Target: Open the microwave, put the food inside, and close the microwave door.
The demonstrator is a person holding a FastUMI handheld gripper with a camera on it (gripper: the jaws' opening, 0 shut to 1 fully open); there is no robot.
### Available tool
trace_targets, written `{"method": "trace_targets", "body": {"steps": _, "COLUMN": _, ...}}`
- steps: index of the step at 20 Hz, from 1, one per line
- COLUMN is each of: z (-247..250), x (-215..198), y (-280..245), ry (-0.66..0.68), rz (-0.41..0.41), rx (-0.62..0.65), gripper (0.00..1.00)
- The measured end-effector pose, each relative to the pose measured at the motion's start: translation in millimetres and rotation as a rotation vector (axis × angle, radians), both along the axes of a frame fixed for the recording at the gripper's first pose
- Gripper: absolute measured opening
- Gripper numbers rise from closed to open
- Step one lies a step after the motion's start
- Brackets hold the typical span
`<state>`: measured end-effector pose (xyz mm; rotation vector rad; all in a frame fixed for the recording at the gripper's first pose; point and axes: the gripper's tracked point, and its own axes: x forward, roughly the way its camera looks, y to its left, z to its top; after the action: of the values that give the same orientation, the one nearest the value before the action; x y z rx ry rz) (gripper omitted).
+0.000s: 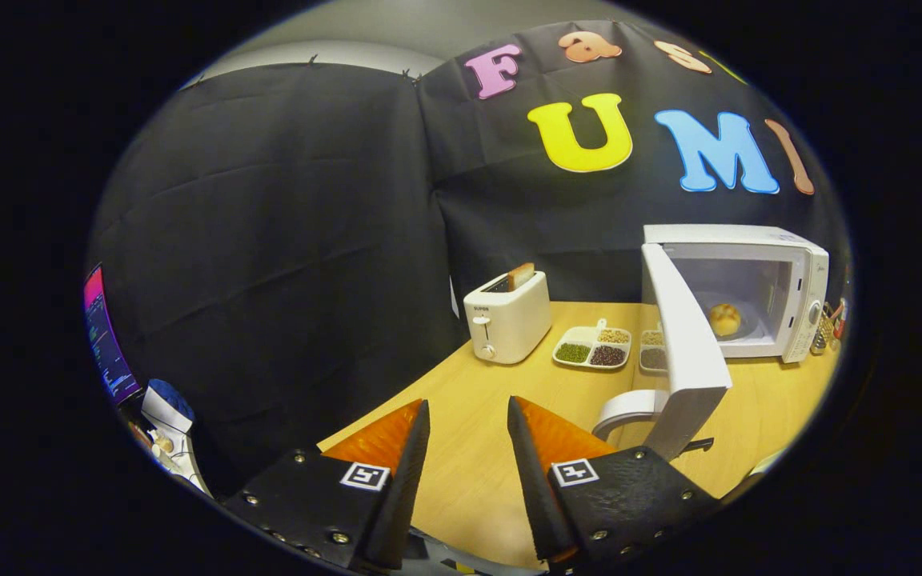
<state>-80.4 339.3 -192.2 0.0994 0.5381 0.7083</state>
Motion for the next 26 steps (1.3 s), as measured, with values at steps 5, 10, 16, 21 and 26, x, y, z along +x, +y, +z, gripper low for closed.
{"method": "trace_targets", "body": {"steps": 5, "z": -25, "x": 27, "y": -33, "ry": -0.003, "rz": -0.104, "rx": -0.094, "gripper": 0.14}}
{"method": "trace_targets", "body": {"steps": 10, "z": -20, "x": 32, "y": -54, "ry": 0.024, "rz": -0.119, "rx": -0.068, "gripper": 0.0}}
{"method": "trace_targets", "body": {"steps": 16, "z": -29, "x": 47, "y": -109, "ry": 0.044, "rz": -0.207, "rx": -0.109, "gripper": 0.0}}
{"method": "trace_targets", "body": {"steps": 21, "z": -29, "x": 62, "y": -153, "ry": 0.038, "rz": -0.255, "rx": -0.147, "gripper": 0.0}}
{"method": "trace_targets", "body": {"steps": 26, "z": -27, "x": 82, "y": -185, "ry": 0.029, "rz": -0.28, "rx": -0.167, "gripper": 0.0}}
